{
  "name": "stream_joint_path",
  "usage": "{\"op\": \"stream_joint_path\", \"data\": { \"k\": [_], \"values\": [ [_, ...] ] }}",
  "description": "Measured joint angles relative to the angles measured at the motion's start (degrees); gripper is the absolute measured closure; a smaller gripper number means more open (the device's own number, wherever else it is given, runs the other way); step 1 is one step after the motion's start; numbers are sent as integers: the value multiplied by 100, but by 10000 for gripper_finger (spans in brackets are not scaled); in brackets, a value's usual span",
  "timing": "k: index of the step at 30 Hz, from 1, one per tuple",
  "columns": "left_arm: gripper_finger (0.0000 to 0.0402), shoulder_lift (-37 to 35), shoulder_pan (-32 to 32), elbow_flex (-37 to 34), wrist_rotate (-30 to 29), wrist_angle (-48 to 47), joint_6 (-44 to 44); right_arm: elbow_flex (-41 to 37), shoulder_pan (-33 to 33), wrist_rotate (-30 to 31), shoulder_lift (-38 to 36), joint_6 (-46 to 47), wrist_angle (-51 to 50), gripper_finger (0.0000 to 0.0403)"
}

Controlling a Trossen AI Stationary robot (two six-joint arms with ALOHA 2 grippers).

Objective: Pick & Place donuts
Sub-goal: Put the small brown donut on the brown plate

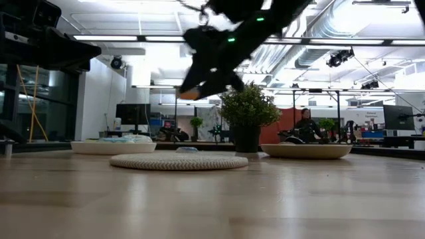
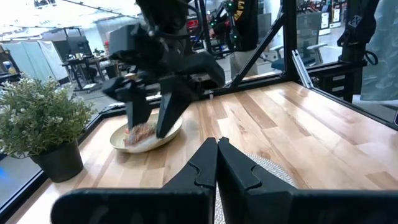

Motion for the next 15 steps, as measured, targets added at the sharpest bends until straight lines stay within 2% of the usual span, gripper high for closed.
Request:
{"op": "stream_joint_path", "data": {
  "k": [7,15],
  "values": [
    [401,-2,-1,0,0,2,-1,-1586,125,188,-1227,524,158,194],
    [401,0,-2,0,0,0,0,-2982,262,155,-2479,1362,165,194]
  ]
}}
